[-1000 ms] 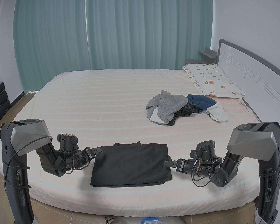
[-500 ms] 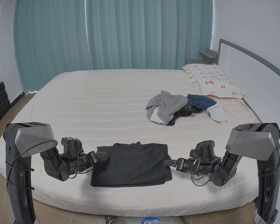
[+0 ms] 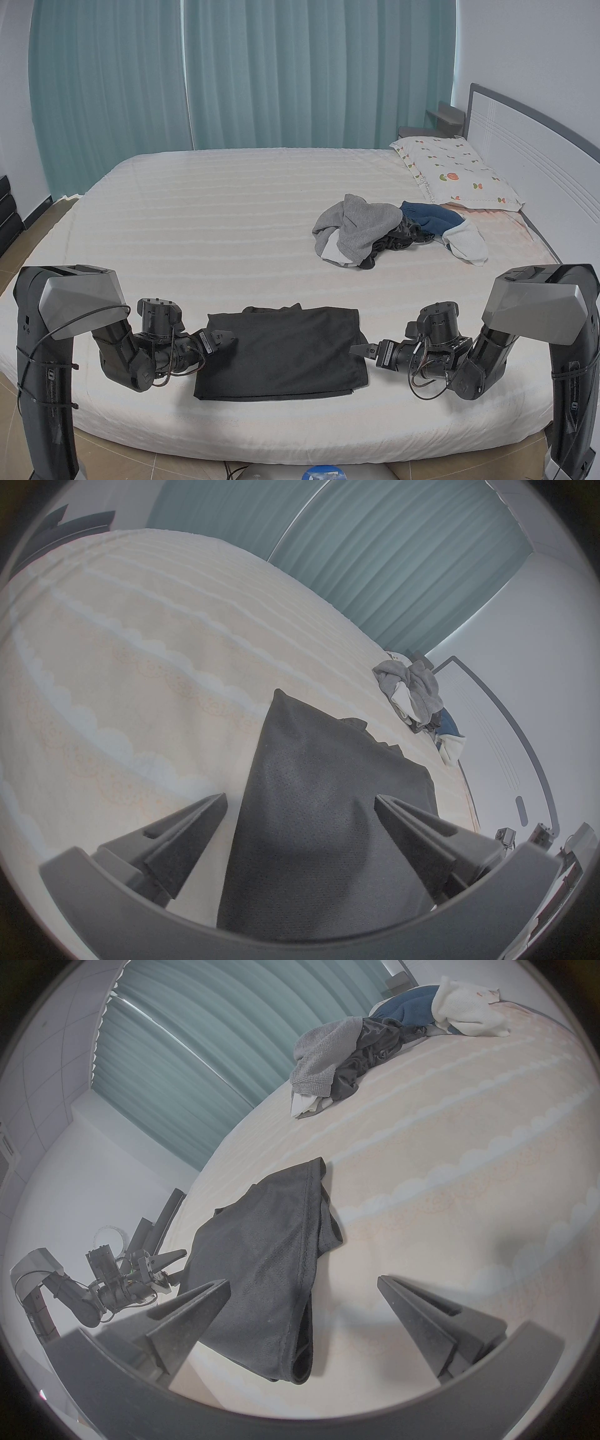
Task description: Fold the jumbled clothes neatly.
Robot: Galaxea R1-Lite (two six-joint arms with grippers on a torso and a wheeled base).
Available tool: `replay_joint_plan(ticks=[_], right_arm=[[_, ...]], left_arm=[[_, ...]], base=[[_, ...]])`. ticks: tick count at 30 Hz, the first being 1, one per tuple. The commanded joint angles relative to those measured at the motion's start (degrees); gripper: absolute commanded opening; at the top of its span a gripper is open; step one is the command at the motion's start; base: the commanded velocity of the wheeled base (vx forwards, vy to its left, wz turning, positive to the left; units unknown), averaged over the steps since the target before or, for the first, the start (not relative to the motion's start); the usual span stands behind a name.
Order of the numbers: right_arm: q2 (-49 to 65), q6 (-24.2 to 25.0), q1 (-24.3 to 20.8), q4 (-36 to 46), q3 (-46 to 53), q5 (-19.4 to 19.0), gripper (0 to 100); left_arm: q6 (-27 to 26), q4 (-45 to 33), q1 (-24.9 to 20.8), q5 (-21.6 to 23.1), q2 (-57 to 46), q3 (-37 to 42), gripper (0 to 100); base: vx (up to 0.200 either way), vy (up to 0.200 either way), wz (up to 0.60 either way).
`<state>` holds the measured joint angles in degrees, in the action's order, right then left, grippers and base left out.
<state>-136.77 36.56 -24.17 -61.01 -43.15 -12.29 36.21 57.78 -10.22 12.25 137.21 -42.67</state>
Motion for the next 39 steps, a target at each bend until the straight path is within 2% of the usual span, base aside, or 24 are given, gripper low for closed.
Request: replay_joint_plan(ticks=[1,31,39], right_arm=[[-0.26,0.00,-0.08,-0.07,0.00,-0.02,100],[0.36,1.23,1.23,0.02,-0.79,-0.10,100],[0.27,1.23,1.23,0.02,-0.79,-0.10,100]], left_arm=[[0.18,-0.04,-0.07,-0.03,0.43,-0.22,0],[-0.79,4.27,0.46,-0.12,-0.45,3.03,0],[-0.70,5.41,0.64,-0.12,-0.27,3.12,0]], base=[[0.000,0.000,0.00],[0.000,0.000,0.00],[0.000,0.200,0.00]])
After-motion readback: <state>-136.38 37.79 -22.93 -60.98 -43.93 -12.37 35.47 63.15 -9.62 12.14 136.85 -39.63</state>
